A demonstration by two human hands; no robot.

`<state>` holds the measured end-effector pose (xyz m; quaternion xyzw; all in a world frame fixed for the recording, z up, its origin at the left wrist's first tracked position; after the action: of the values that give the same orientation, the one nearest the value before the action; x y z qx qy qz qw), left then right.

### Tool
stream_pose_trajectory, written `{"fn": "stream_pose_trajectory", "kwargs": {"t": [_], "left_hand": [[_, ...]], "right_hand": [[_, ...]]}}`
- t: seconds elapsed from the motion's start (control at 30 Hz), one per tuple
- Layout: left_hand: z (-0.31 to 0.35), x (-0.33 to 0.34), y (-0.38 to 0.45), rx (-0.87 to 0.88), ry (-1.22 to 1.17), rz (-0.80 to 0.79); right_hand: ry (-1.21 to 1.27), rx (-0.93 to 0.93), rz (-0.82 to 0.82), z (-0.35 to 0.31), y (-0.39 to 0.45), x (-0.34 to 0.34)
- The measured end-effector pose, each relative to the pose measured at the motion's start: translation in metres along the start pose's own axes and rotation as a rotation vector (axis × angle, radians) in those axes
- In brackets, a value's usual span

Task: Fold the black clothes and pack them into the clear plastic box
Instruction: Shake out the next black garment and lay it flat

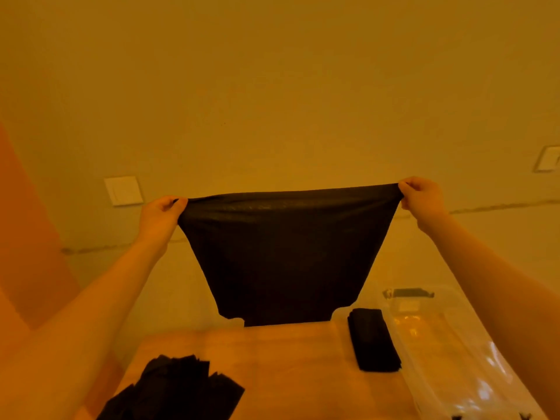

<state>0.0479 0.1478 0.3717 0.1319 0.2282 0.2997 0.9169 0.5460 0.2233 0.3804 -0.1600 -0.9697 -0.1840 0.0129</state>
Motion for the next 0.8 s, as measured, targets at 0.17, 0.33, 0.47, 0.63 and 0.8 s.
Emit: {"fn": "stream_pose_trajectory", "kwargs": {"t": [0.17, 0.33, 0.47, 0.63, 0.8], "left_hand": [[0.012, -0.008, 0.020, 0.006, -0.028, 0.039], [0.013, -0.010, 0.032, -0.031, -0.094, 0.058], [0.013, 0.000, 0.050, -0.057, -0.023, 0.055], [0.016, 0.021, 0.078, -0.059, 0.026, 0.030], [0.025, 0.028, 0.104, 0.004, 0.201, 0.015]], "right_hand": [[0.027, -0.009, -0.198, -0.014, 0.012, 0.023], [-0.093, 0.010, -0.351, -0.013, 0.026, 0.039], [-0.172, -0.027, -0.301, -0.011, 0.053, 0.046], [-0.204, -0.040, -0.302, -0.008, 0.086, 0.063], [-0.170, -0.003, -0.264, -0.005, 0.120, 0.067]]}}
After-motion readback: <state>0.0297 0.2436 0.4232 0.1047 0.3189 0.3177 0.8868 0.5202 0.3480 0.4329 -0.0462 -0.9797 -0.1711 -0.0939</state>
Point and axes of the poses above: each hand's wrist, its own y-axis towards the middle knuckle, its own x-axis out of the palm, z = x × y, the point moved 8 cm from there along y, towards the middle knuckle, and after that the axes turned 15 degrees about y, right-handed, at the moved point
